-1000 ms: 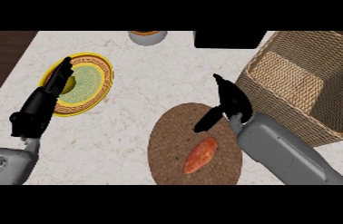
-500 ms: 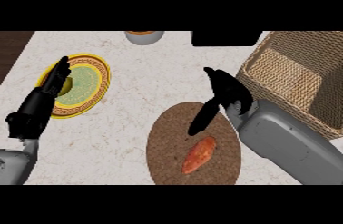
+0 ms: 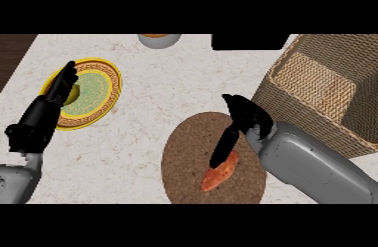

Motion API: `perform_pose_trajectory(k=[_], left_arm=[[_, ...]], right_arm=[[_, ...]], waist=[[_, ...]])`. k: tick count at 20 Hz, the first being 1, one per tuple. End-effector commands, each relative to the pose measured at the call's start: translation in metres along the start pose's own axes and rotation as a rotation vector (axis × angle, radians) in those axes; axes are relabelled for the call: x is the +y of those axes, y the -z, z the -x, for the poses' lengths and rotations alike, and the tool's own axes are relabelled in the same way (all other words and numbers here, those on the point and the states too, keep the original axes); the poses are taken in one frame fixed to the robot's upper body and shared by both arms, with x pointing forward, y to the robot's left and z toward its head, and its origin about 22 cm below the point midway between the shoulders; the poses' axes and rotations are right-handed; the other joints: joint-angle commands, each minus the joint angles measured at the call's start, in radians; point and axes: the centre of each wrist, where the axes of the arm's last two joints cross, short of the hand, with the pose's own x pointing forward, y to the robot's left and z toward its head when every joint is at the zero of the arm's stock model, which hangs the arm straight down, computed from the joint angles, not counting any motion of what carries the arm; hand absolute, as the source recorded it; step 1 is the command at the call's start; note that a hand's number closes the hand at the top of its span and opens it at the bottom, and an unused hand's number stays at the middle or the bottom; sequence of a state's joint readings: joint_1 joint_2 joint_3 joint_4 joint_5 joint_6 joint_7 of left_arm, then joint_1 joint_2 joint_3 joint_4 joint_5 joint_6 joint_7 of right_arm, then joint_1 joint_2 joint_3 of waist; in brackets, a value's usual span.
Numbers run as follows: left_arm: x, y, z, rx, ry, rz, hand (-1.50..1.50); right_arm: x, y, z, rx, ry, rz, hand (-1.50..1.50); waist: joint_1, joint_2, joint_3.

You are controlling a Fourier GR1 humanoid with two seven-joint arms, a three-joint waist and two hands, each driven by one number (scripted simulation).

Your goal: Pick the sweet potato from the placemat and place it in the basket

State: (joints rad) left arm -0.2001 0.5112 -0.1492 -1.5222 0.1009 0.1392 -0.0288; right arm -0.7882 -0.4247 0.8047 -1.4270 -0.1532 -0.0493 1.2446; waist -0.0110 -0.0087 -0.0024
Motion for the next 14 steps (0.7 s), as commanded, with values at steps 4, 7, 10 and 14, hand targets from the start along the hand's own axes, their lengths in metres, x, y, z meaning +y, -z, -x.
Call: perform_pose_trajectory(k=[4, 7, 10, 14], left_arm=[[-0.003, 0.002, -0.002, -0.017, 0.001, -0.006, 0.00], [0.002, -0.010, 0.008, -0.020, 0.017, -0.007, 0.00], [-0.007, -0.006, 0.000, -0.012, -0.007, -0.010, 0.00], [0.001, 0.009, -0.006, -0.028, 0.003, 0.005, 0.00]], right_arm=[[0.020, 0.006, 0.014, 0.243, -0.024, -0.012, -1.50], [0.028, 0.000, 0.017, 0.243, 0.001, -0.007, -1.50], [0.037, 0.002, 0.018, 0.254, -0.003, 0.003, -1.50], [0.043, 0.007, 0.020, 0.227, -0.018, 0.033, -1.50]], waist=[[-0.001, 0.004, 0.001], [0.004, 0.002, 0.001], [0.005, 0.002, 0.001], [0.005, 0.005, 0.002]])
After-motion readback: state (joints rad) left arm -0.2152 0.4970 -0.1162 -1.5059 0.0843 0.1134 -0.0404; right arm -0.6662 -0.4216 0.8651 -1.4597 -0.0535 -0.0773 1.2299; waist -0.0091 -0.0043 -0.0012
